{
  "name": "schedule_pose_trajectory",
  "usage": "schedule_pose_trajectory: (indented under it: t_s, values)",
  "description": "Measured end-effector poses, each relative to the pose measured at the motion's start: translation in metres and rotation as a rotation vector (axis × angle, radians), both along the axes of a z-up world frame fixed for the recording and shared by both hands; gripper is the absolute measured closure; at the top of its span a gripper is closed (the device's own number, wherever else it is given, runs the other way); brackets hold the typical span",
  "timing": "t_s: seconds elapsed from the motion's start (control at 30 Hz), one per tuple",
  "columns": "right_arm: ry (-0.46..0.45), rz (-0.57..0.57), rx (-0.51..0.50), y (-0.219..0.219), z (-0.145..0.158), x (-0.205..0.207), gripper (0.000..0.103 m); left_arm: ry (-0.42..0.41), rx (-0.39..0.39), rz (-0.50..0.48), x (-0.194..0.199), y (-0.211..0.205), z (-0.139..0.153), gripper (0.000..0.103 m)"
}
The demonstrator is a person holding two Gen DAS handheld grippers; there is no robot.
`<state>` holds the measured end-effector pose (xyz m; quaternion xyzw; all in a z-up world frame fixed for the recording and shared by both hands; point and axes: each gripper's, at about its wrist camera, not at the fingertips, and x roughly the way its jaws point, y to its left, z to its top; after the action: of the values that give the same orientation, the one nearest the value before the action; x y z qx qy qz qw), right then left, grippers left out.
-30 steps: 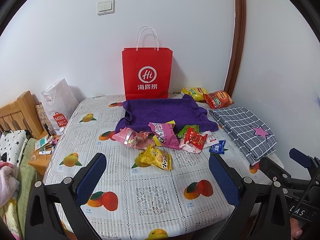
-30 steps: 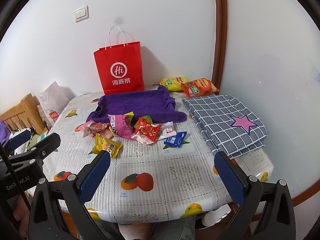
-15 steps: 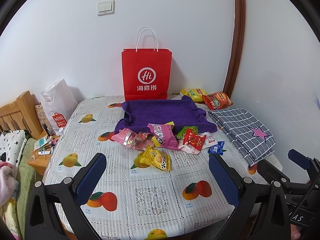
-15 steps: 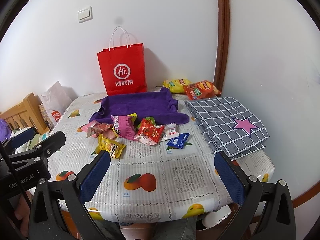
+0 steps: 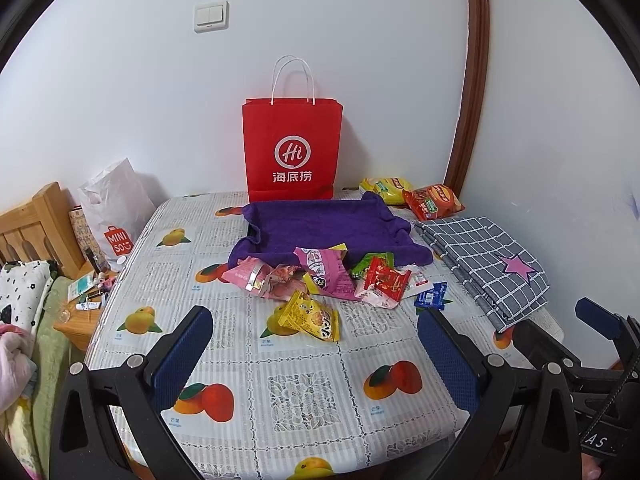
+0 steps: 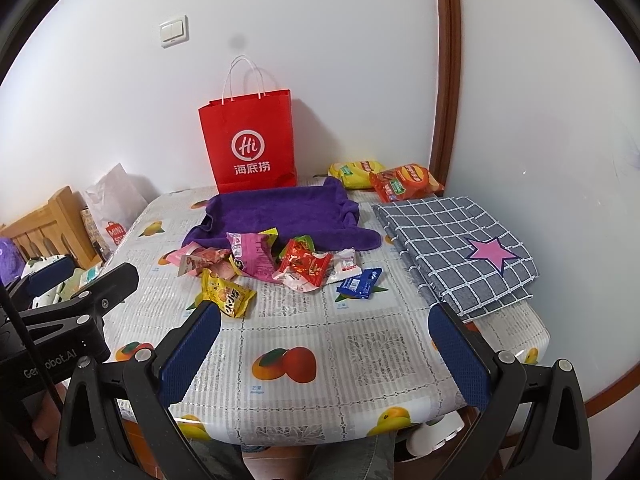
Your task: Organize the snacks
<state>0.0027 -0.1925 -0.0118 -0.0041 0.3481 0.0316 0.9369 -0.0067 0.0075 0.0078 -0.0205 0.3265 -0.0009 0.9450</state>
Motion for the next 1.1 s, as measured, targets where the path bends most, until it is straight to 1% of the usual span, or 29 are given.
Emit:
schedule_pose_trajectory:
  t_s: [0.6,0.87,1.0,1.1]
  values:
    - [-0.014,0.006,0.011,-0.001,0.001,-0.005,0.001,0.004,-0.014,-0.013,0.000,-0.002,-0.001,0.000]
    - [-0.012,0.002,0.021,0.000,-0.007,0.002,0.001,0.031,-0.022,-0.015,0.013,0.004,-0.019,0.000]
    - [0.018,-0.019,0.021,-0.004,-0.022,0.014,0.001,0.052,-0.025,-0.009,0.022,0.009,-0.032,0.000]
    - [0.057,-0.042,0.015,-0.010,-0.038,0.027,0.001,0.089,-0.027,-0.002,0.031,0.015,-0.050,0.000]
